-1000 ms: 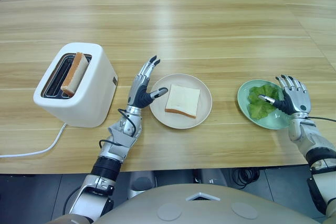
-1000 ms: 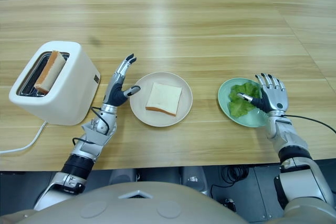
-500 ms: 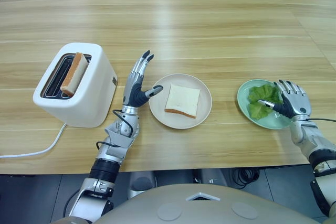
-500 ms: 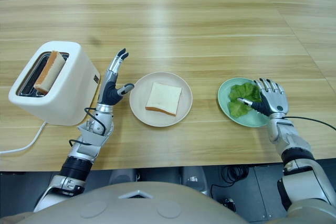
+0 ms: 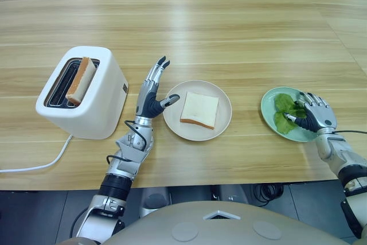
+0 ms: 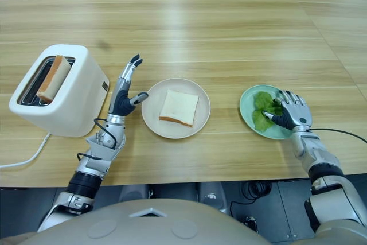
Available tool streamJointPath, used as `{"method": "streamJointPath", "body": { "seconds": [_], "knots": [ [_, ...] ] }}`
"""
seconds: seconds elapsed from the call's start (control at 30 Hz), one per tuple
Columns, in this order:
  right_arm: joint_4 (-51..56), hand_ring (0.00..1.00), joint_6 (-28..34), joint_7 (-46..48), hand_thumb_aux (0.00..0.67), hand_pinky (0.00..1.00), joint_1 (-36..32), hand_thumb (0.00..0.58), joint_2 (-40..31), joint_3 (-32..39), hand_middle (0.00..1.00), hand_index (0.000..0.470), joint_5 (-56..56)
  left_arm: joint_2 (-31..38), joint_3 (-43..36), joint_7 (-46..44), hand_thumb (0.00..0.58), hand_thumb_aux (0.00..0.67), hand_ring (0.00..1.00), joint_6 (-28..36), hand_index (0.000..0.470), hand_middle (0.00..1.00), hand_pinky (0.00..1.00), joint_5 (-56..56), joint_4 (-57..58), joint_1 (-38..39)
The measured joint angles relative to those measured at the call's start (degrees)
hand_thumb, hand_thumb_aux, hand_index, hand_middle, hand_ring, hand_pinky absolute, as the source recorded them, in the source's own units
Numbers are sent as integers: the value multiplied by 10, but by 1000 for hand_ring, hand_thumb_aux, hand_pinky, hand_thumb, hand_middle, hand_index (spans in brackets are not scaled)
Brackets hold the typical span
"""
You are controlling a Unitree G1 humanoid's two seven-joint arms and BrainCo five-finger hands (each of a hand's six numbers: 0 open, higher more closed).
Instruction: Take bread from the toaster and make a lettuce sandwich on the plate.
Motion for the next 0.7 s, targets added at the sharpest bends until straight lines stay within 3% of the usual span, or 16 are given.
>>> {"method": "streamJointPath", "body": {
  "seconds": [0.47,0.7],
  "knots": [
    [-20,0,1,-23,670,0,9,580,-12,1,0,460,-5,-7,0,0,0,0,0,0,0,0,0,0,0,9],
    [-81,0,0,-44,670,0,24,580,-20,-3,0,460,-4,-12,1,3,0,0,0,-2,0,0,0,-1,-1,9]
  ]
}}
